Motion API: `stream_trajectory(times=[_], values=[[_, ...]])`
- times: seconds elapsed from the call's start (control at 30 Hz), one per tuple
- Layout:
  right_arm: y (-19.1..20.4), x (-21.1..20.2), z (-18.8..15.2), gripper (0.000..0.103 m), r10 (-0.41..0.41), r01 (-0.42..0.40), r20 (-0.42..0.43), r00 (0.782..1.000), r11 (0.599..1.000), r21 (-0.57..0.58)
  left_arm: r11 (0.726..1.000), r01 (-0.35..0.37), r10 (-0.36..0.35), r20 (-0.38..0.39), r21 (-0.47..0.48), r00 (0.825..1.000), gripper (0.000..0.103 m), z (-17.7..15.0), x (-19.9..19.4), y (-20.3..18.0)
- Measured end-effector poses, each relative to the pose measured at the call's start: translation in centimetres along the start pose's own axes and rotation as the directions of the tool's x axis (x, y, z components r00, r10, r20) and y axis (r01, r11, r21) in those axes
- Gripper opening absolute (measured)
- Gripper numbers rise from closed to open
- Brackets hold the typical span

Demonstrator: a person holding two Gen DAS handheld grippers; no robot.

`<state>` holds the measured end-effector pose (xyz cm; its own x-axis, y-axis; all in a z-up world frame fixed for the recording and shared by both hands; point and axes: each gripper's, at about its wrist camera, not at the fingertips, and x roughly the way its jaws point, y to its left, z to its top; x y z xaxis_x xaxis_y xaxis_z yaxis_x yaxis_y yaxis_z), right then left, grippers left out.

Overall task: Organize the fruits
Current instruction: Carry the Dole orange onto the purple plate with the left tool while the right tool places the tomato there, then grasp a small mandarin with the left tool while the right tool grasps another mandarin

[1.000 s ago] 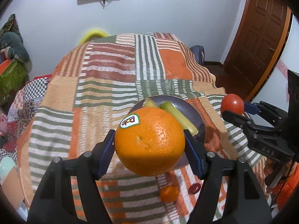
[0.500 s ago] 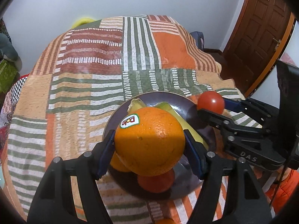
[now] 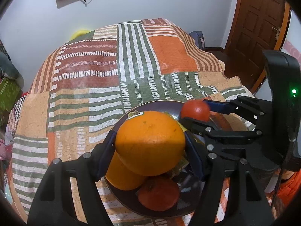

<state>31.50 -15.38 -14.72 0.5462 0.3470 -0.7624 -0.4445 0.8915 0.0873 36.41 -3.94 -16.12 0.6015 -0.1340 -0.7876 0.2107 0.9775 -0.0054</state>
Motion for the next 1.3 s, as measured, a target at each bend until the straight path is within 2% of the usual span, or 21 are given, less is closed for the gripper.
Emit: stream_trajectory(times=[0.1,0.2,0.3,0.6,1.0,1.13,1.3], values=[[-0.2,-0.1,0.1,0.048,0.006,-0.006,-0.004,1.0,1.0,0.007,1.0,0.021,-0.021,-0.003,-0.016,1.0,0.07,0.2,-0.1,0.2],[-0.4,-0.5,-0.1,0.057,0.011,-0.011,0.002,1.0,1.0,0.019,0.997,0.065,-0.065,0.006,-0.041,0.998,0.072,0.3,-0.6,0.7],[-0.4,-1.2,-0.3,0.058,0.004,-0.004,0.01,1.0,1.0,0.018,0.995,0.086,-0.084,0.033,-0.056,0.996,0.078,0.3,-1.7,0.8],[0.7,-4.2,-1.1,0.058,-0.031,0.031,0.037,0.999,0.999,0.012,0.998,0.039,-0.038,0.033,-0.051,0.999,0.078,-1.3,-4.4,0.9],[5.5,-10.9,-3.3,0.06,-0.025,0.028,0.113,0.993,0.999,-0.021,0.998,-0.024,0.03,0.11,-0.055,0.993,0.078,-6.1,-13.5,1.8],[7.7,-12.7,-4.5,0.063,-0.01,0.016,0.13,0.991,0.999,-0.044,0.997,-0.037,0.043,0.101,-0.067,0.994,0.078,-8.8,-15.7,2.3],[9.8,-13.4,-6.1,0.064,0.002,0.006,0.126,0.992,0.998,-0.064,0.994,-0.053,0.058,0.058,-0.093,0.997,0.078,-11.8,-16.1,3.2]])
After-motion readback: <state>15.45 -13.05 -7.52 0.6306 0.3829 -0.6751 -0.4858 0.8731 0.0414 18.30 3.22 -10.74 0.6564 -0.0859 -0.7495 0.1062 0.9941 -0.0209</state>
